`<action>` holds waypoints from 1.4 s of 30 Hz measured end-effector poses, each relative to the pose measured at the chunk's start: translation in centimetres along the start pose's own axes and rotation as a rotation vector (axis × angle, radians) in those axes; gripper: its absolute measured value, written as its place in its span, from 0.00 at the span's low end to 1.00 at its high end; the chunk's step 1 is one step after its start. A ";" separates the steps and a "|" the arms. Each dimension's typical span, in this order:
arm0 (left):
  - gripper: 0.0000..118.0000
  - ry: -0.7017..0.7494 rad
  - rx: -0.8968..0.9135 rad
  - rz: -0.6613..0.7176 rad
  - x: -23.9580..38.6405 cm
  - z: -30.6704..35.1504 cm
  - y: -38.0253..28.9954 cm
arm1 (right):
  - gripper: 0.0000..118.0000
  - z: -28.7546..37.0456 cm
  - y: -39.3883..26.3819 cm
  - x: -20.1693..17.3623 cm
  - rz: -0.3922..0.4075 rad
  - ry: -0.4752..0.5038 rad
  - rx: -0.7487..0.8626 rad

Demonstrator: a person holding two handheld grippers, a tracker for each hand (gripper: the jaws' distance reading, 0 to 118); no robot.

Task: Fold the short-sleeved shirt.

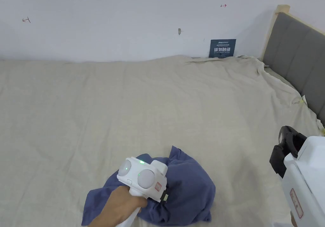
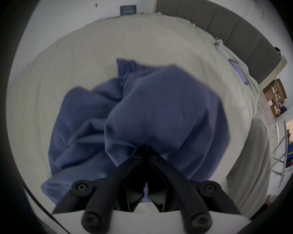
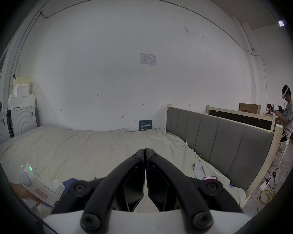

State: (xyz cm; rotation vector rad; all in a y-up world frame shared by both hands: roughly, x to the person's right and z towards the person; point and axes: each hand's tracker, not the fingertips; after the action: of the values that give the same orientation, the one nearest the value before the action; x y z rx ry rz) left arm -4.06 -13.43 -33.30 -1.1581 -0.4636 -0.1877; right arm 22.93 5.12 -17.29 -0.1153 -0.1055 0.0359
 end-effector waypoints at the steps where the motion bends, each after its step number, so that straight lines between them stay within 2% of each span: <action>1: 0.00 0.002 -0.005 0.007 0.1 -0.1 -0.4 | 0.00 0.0 -0.1 0.0 0.000 0.002 -0.003; 4: 0.00 0.005 0.004 0.021 0.2 0.0 -0.3 | 0.00 0.1 -0.1 -0.4 0.001 0.005 -0.008; 7: 0.19 0.015 0.051 0.026 0.4 1.1 -0.4 | 0.00 0.2 -0.1 -0.6 0.004 0.011 -0.007; 9: 0.42 0.047 0.077 0.046 0.2 2.1 -0.4 | 0.00 0.4 0.1 -0.6 0.004 0.016 -0.002; 10: 0.61 0.063 0.098 0.059 0.0 2.8 -0.4 | 0.00 0.5 0.3 -0.7 0.005 0.017 0.002; 12: 0.87 0.088 0.165 0.077 -0.5 4.5 -0.3 | 0.00 0.7 0.6 -0.9 0.005 0.020 0.009; 13: 0.95 0.096 0.218 0.094 -0.6 5.9 -0.4 | 0.00 0.8 0.8 -1.0 0.005 0.022 0.013; 14: 0.95 0.100 0.272 0.106 -0.8 7.4 -0.5 | 0.00 0.9 0.9 -1.0 0.005 0.023 0.017; 19: 0.95 0.152 0.523 0.112 -1.8 14.0 -1.1 | 0.00 1.0 1.4 -1.4 0.010 0.033 0.031; 26: 0.95 0.276 0.811 0.201 -3.6 21.1 -3.3 | 0.00 1.1 1.6 -2.1 0.011 0.052 0.048; 31: 0.95 0.445 0.987 0.182 -4.2 23.3 -6.0 | 0.00 1.2 1.6 -2.6 0.009 0.061 0.059; 35: 0.94 0.546 1.047 0.173 -4.4 23.3 -7.9 | 0.00 1.3 1.6 -2.9 0.012 0.065 0.065; 37: 0.91 0.577 1.045 0.170 -4.5 22.9 -8.7 | 0.00 1.4 1.6 -3.0 0.012 0.068 0.065; 38: 0.86 0.586 1.053 0.171 -4.5 22.8 -9.1 | 0.00 1.4 1.6 -3.1 0.011 0.069 0.065; 39: 0.75 0.593 1.058 0.171 -4.5 22.7 -9.6 | 0.00 1.3 1.5 -3.0 0.011 0.069 0.066; 42: 0.14 0.595 1.063 0.174 -4.6 22.5 -10.2 | 0.00 1.3 1.4 -3.1 0.010 0.073 0.068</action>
State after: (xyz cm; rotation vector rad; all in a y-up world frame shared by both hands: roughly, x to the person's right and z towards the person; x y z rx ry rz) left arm -17.73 2.63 -19.64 -0.0650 0.0973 -0.0977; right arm 19.67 6.57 -16.45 -0.0491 -0.0305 0.0456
